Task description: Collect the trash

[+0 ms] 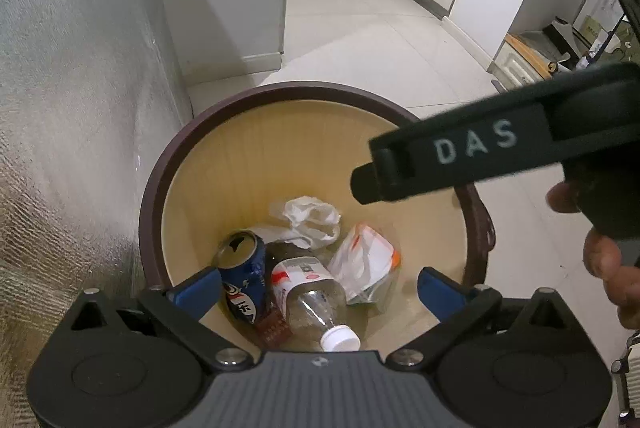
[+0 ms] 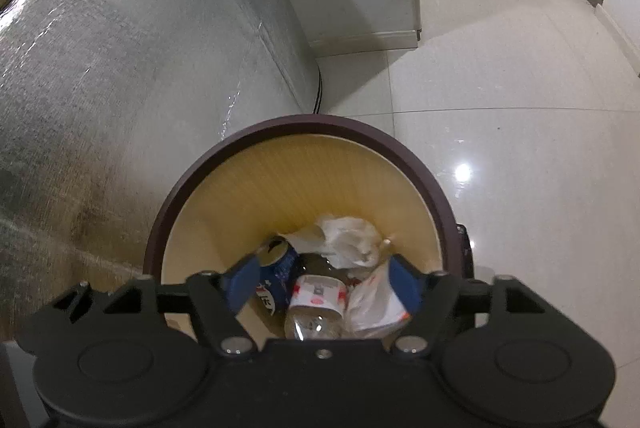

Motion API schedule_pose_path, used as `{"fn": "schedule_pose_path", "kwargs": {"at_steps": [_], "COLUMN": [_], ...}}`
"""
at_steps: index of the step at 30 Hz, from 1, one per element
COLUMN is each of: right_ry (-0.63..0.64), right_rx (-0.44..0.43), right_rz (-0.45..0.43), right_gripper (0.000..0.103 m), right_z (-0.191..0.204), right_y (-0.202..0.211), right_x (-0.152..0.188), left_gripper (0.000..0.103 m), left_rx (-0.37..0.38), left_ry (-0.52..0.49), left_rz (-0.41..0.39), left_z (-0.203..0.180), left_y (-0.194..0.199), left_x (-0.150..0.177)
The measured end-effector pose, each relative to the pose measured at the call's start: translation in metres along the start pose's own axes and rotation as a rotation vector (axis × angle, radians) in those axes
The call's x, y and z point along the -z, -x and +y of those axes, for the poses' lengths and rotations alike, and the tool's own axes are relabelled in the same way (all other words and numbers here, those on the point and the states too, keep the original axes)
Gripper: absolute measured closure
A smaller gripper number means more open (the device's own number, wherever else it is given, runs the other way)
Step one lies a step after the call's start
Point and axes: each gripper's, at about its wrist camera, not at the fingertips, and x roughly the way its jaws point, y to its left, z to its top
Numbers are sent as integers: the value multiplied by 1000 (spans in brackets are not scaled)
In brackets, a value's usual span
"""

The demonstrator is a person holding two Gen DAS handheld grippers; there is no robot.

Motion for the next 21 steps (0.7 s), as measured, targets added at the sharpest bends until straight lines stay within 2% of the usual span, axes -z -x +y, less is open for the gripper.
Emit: {"fn": "schedule_pose_path", "kwargs": {"at_steps": [5, 7, 11, 21], "right_ry": [26, 32, 50, 59], "right_rx": [21, 16, 19, 44], "right_rz": [-14, -20, -40, -96], "right_gripper": [14, 5, 0, 0], "right_z": [-1, 0, 3, 12], "right_y": [15, 20, 33, 72], "right_x": [2, 1, 5, 21], "left_gripper": [0, 0, 0, 0], "left_rx": [-6, -13, -21, -58], "left_ry": [20, 31, 42, 69], "left_rz": [11, 13, 18, 5], "left_z": [-2, -2, -4, -12], "left_y": [5, 8, 18, 60], "left_x": [2, 3, 8, 21]}}
